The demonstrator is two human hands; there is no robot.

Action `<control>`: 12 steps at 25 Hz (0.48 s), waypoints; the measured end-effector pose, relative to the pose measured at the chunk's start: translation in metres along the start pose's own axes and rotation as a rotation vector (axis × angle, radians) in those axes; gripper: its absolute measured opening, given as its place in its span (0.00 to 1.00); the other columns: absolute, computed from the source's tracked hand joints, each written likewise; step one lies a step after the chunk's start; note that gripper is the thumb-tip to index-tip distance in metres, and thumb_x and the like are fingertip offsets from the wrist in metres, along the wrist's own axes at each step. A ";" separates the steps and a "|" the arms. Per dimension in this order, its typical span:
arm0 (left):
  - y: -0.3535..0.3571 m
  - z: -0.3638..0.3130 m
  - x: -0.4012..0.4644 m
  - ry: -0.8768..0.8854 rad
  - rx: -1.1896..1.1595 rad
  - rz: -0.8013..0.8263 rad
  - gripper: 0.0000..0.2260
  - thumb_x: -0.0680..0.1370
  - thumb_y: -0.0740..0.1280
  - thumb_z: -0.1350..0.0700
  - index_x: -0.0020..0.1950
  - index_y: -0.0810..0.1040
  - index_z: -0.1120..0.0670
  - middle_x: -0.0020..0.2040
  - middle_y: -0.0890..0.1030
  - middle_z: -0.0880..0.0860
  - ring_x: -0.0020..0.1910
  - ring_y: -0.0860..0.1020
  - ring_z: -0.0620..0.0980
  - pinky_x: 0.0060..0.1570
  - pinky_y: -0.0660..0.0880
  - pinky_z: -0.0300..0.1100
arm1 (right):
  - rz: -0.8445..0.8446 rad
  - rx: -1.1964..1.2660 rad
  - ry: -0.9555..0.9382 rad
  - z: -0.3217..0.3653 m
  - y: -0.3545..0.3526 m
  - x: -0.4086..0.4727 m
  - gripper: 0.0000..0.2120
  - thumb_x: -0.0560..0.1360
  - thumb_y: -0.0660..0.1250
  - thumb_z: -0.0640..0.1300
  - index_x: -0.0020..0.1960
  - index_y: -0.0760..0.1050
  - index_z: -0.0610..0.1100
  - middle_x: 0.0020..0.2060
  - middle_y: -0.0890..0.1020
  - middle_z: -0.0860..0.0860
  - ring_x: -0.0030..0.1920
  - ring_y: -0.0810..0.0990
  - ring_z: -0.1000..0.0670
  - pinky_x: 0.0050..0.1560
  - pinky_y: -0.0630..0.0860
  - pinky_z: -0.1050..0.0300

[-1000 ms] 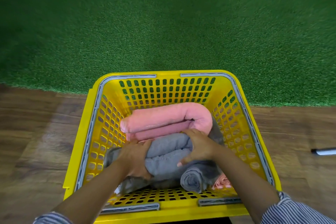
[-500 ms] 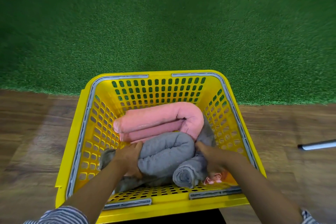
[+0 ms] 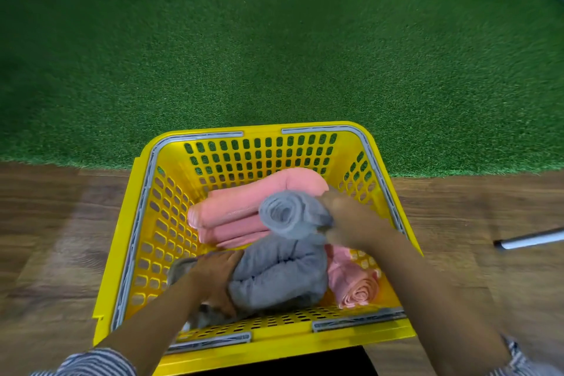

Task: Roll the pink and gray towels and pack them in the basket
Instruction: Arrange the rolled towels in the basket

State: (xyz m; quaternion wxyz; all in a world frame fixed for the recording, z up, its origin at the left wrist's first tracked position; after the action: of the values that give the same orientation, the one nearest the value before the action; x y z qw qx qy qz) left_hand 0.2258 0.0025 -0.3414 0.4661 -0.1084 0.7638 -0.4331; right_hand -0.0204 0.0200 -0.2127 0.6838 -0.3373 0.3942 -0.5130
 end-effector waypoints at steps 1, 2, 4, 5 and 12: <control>-0.005 0.003 -0.004 -0.020 -0.085 0.034 0.60 0.46 0.76 0.29 0.73 0.55 0.44 0.71 0.67 0.46 0.68 0.68 0.50 0.65 0.68 0.46 | 0.034 -0.140 -0.005 0.006 0.017 0.000 0.24 0.66 0.69 0.49 0.60 0.71 0.46 0.52 0.74 0.47 0.55 0.71 0.46 0.52 0.72 0.52; -0.012 0.005 -0.008 -0.047 -0.191 0.048 0.66 0.43 0.75 0.27 0.75 0.52 0.46 0.73 0.62 0.47 0.71 0.65 0.51 0.68 0.67 0.48 | 0.054 -0.262 -0.012 0.012 0.034 -0.001 0.25 0.66 0.67 0.50 0.61 0.68 0.46 0.54 0.72 0.47 0.57 0.70 0.45 0.53 0.69 0.51; -0.042 -0.002 -0.016 -0.072 -0.445 -0.030 0.68 0.46 0.75 0.26 0.78 0.46 0.48 0.77 0.54 0.49 0.74 0.60 0.53 0.69 0.65 0.53 | 0.051 -0.361 0.007 0.015 0.054 0.000 0.27 0.66 0.67 0.52 0.62 0.65 0.45 0.56 0.69 0.47 0.58 0.67 0.44 0.56 0.66 0.50; -0.064 -0.013 -0.019 -0.045 -0.549 -0.108 0.65 0.49 0.75 0.27 0.78 0.48 0.47 0.77 0.54 0.47 0.73 0.60 0.51 0.69 0.65 0.53 | 0.044 -0.347 0.026 0.013 0.057 0.002 0.28 0.65 0.67 0.52 0.62 0.65 0.44 0.56 0.68 0.47 0.58 0.67 0.44 0.57 0.65 0.50; -0.111 -0.093 0.005 0.093 -0.451 -0.086 0.26 0.65 0.74 0.38 0.58 0.74 0.48 0.52 0.78 0.46 0.50 0.77 0.47 0.51 0.76 0.43 | 0.259 0.301 0.183 -0.021 0.055 -0.011 0.42 0.62 0.67 0.32 0.72 0.54 0.46 0.66 0.55 0.53 0.65 0.58 0.51 0.62 0.66 0.60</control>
State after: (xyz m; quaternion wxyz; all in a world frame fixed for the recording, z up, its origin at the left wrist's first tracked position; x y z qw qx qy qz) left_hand 0.1214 -0.0151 -0.2417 0.3757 -0.2222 0.8565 -0.2756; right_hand -0.0171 0.0428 -0.2677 0.7480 -0.1301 0.4137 -0.5024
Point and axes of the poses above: each hand's wrist, its own x-axis towards the middle knuckle, its own y-axis out of the palm, z = x × y, the point moved 5 cm from there along x, towards the middle knuckle
